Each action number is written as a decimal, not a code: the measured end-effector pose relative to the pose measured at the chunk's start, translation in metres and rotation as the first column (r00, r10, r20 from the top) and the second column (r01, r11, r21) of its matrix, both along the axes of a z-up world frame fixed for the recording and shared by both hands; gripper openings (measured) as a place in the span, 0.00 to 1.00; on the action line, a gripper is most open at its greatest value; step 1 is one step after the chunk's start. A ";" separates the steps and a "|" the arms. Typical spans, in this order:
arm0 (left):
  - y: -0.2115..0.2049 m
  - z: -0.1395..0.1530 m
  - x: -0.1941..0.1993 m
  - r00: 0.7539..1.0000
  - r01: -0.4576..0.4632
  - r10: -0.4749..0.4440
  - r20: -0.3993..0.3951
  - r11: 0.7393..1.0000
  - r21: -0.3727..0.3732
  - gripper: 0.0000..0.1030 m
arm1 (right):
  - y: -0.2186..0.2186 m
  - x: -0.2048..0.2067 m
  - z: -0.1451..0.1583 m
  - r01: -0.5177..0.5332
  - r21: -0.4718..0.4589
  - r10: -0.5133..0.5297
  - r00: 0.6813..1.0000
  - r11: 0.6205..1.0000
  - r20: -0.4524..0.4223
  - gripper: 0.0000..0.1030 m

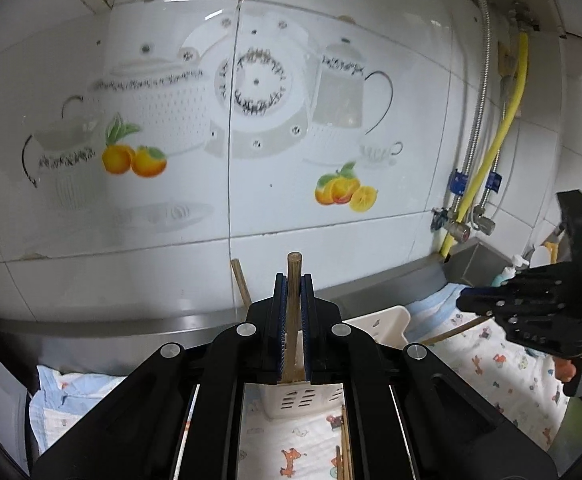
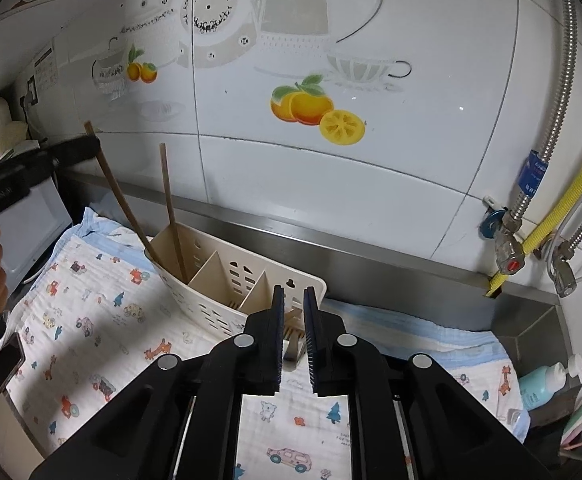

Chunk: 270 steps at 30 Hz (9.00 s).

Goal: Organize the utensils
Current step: 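Lower the left tool's chopstick into the holder while the right tool releases its chopstick, then move both open tools back down to the chopstick pile, then close the left tool on a chopstick while the right tool grasps another, then lift both held chopsticks upright over the beige holder, then drop the right tool's chopstick into the holder while the left tool lowers its chopstick in, then move both open tools back down to the chopstick pile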

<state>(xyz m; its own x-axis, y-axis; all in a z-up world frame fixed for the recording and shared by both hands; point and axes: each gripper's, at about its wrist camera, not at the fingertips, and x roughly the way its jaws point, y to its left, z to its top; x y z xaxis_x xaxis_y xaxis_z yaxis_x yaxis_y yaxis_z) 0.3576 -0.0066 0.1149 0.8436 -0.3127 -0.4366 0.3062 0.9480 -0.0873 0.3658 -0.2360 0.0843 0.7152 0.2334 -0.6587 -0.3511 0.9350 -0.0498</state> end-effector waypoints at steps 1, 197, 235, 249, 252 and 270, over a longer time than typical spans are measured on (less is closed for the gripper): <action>0.000 -0.002 0.002 1.000 -0.002 0.002 -0.007 1.000 0.001 0.06 | -0.001 -0.002 0.002 0.005 0.000 -0.005 1.000 1.000 0.010 0.18; -0.030 0.069 -0.085 0.962 0.056 -0.088 0.257 0.990 0.129 0.05 | 0.013 -0.032 0.039 0.025 0.019 -0.028 0.983 1.000 0.182 0.06; -0.021 -0.021 0.019 0.998 -0.022 0.020 0.053 0.999 0.027 0.07 | 0.002 -0.029 0.005 0.029 0.036 -0.034 0.989 0.999 0.146 0.19; 0.004 -0.022 -0.063 0.999 -0.018 0.018 0.028 1.000 0.006 0.20 | -0.008 -0.115 0.013 0.016 0.108 -0.039 0.976 0.994 0.213 0.30; 0.006 -0.041 -0.087 1.000 -0.011 0.011 -0.009 1.000 0.027 0.20 | -0.006 -0.136 -0.002 0.007 0.123 -0.031 0.979 0.992 0.200 0.30; -0.004 -0.189 -0.181 0.956 0.074 -0.067 -0.284 0.997 0.013 0.20 | 0.004 -0.192 -0.147 0.072 0.130 -0.071 0.997 0.989 -0.019 0.30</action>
